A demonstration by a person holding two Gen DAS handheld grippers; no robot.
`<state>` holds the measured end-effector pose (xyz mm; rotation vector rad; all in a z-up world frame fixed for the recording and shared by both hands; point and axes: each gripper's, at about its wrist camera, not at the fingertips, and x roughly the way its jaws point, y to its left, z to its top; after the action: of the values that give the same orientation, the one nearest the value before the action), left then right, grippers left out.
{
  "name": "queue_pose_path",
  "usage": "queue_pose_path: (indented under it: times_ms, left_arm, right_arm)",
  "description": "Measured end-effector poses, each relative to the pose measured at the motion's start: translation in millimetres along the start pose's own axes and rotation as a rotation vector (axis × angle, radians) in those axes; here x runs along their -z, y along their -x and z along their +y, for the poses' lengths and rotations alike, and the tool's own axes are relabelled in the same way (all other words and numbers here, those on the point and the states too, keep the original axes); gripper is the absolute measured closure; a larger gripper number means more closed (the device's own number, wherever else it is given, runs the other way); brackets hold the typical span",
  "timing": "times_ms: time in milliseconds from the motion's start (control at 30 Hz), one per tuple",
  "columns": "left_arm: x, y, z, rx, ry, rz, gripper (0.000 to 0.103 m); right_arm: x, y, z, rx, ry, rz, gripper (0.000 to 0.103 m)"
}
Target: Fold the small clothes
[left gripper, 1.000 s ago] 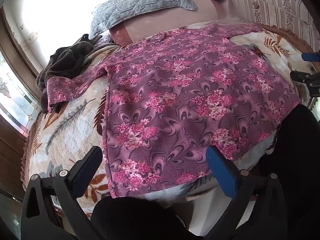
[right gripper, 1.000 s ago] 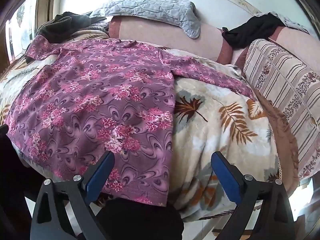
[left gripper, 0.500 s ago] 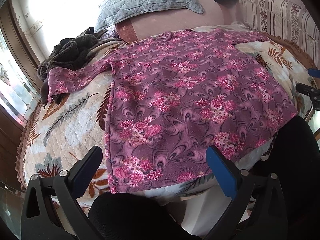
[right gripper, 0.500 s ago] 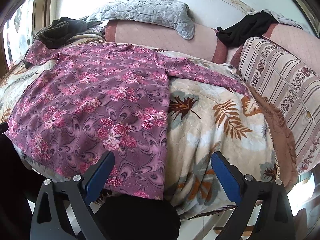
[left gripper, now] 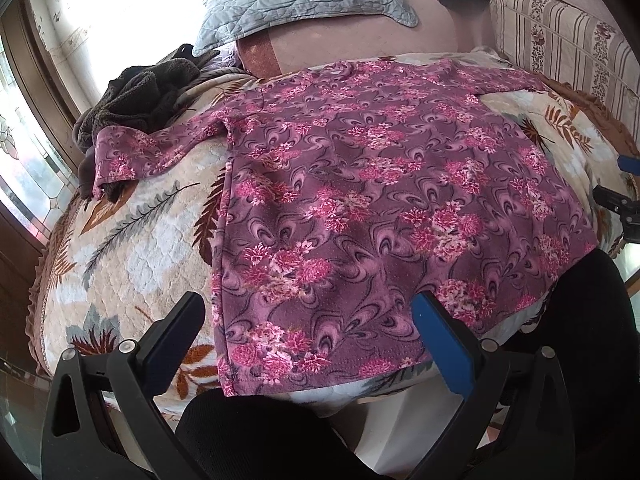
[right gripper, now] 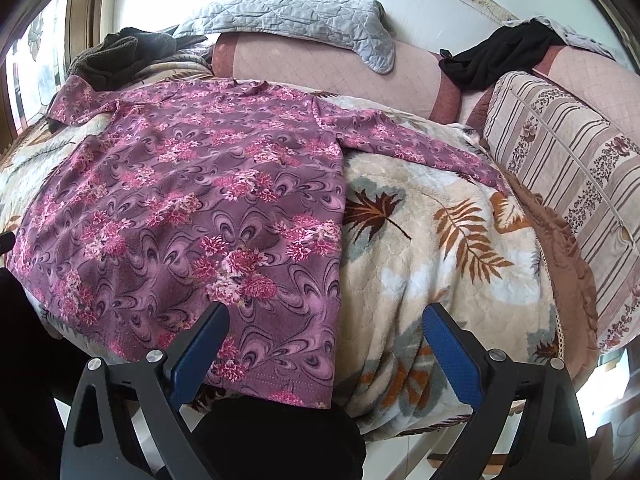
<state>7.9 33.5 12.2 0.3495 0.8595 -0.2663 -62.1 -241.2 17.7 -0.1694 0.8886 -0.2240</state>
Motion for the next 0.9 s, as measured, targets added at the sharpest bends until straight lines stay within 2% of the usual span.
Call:
queue_pose_path:
  times_ms: [267, 900]
  left_arm:
    - [-6.2, 0.3, -5.9, 0.012, -0.020, -0.011, 0.000]
    - [-7.1, -16.7, -8.2, 0.036, -0.015, 0.044, 0.000]
  right_arm:
    - [-7.6, -1.3, 3.9, -0.004, 0.030, 0.000, 0.006]
    - [-8.7, -15.3, 0.1, -0.027, 0.012, 0.032, 0.006]
